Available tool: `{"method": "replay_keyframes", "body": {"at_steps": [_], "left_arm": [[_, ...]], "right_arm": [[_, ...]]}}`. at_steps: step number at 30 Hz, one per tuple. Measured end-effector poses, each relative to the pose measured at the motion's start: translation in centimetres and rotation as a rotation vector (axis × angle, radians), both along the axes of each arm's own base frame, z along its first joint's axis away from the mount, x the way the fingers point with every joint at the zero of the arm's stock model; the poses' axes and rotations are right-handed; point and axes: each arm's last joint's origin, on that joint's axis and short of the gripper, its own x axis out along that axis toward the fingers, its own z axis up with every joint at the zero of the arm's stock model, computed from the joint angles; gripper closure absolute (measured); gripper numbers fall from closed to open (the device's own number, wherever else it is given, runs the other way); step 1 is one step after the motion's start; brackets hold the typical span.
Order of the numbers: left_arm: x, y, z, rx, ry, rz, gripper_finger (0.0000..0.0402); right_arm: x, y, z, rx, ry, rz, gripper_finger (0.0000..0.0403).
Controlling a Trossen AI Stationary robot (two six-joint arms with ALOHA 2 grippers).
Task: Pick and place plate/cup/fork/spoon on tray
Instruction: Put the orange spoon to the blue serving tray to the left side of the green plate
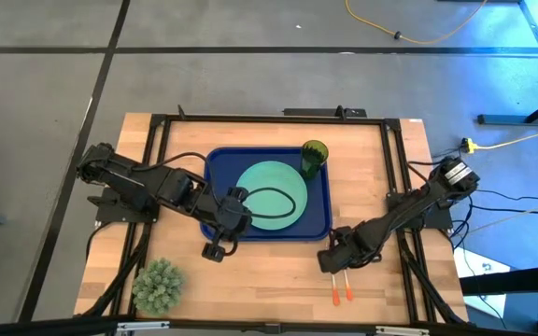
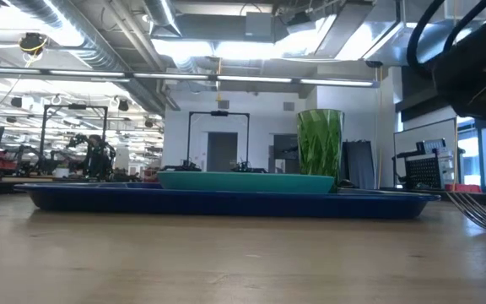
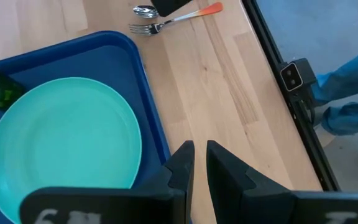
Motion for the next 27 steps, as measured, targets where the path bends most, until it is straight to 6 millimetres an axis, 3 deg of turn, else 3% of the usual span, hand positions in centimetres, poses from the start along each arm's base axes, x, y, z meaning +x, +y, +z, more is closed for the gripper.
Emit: {"method": "replay_keyframes", "body": {"at_steps": [27], "left_arm": [[0.0,0.0,0.0,-0.003,0.001,-0.007,0.0367]], "right_arm": [[0.1,0.5,-1.5,-0.025,0.051,-0.037,0.0331]]}}
